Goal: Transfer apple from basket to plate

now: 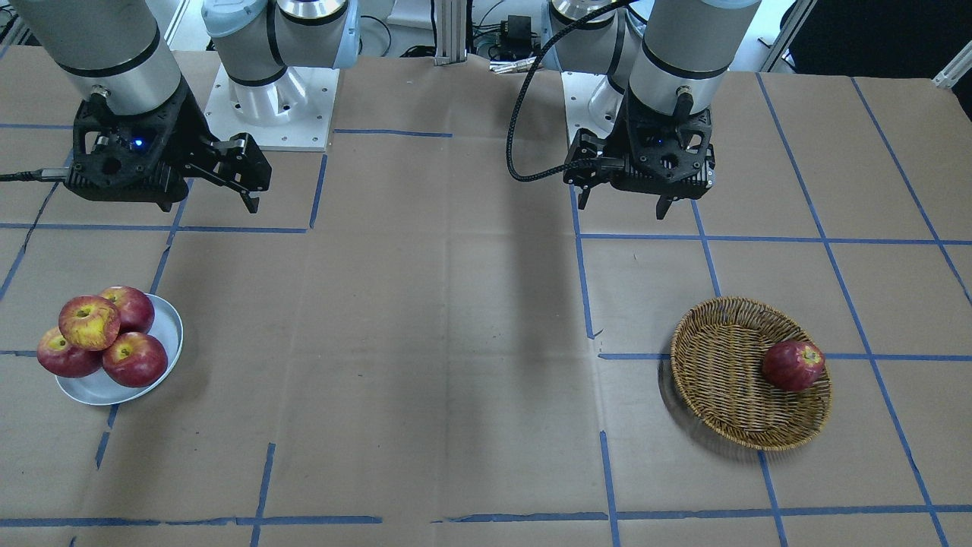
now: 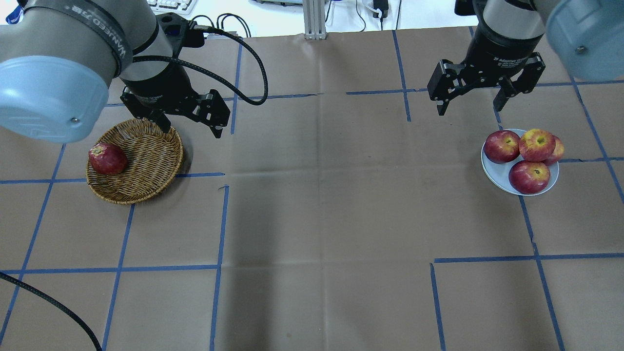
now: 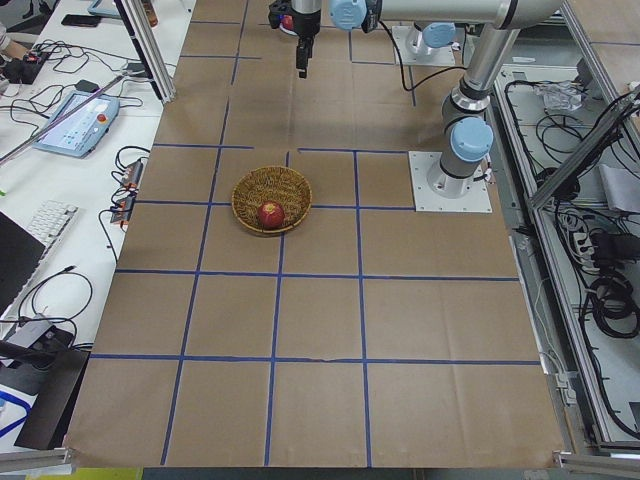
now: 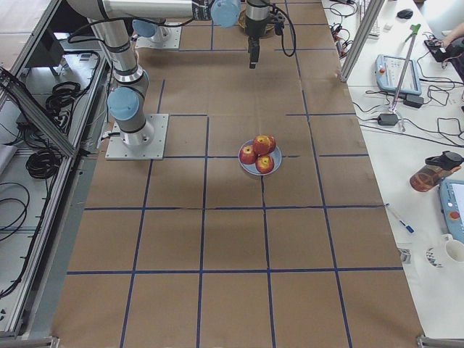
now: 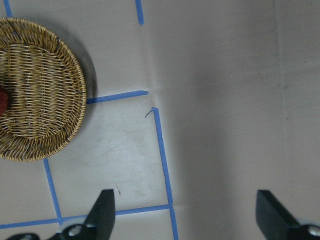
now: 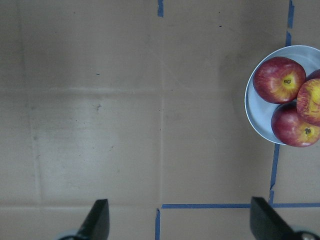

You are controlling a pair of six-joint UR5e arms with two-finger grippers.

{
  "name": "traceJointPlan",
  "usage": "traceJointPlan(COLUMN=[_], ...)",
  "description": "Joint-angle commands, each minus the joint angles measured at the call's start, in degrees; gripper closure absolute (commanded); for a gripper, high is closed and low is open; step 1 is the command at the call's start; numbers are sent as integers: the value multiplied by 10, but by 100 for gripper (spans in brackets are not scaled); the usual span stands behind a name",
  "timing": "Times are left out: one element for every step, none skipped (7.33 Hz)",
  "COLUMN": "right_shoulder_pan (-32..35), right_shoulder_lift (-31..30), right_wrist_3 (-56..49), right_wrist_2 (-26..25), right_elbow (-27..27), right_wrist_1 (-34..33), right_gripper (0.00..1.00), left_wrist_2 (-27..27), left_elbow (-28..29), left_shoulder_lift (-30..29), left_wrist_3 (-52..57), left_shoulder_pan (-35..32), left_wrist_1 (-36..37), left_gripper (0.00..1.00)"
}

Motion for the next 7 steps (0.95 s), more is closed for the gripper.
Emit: traceJointPlan(right_shoulder_pan=[-10, -8, -5, -4, -4, -4, -4], right_shoulder_lift=[-5, -6, -9, -9, -10, -10, -9], right_wrist_3=[-6, -6, -6, -5, -5, -5, -5], right_wrist_2=[5, 7, 8, 7, 7, 7, 8], right_elbow=[2, 2, 2, 2, 2, 2, 2], right_wrist_1=[2, 1, 1, 2, 1, 1, 1], right_gripper=[0, 0, 0, 0, 0, 0, 0], left_wrist_2=[0, 0, 0, 0, 0, 0, 0], left_elbow=[0, 0, 0, 0, 0, 0, 0], left_shoulder_lift=[0, 0, 1, 3, 4, 4, 4], left_wrist_3=[0, 0, 0, 0, 0, 0, 0], left_shoulder_pan=[-1, 0, -1, -1, -1, -1, -1], left_wrist_1=[0, 0, -1, -1, -2, -3, -3], left_gripper=[1, 1, 1, 1, 1, 1, 1])
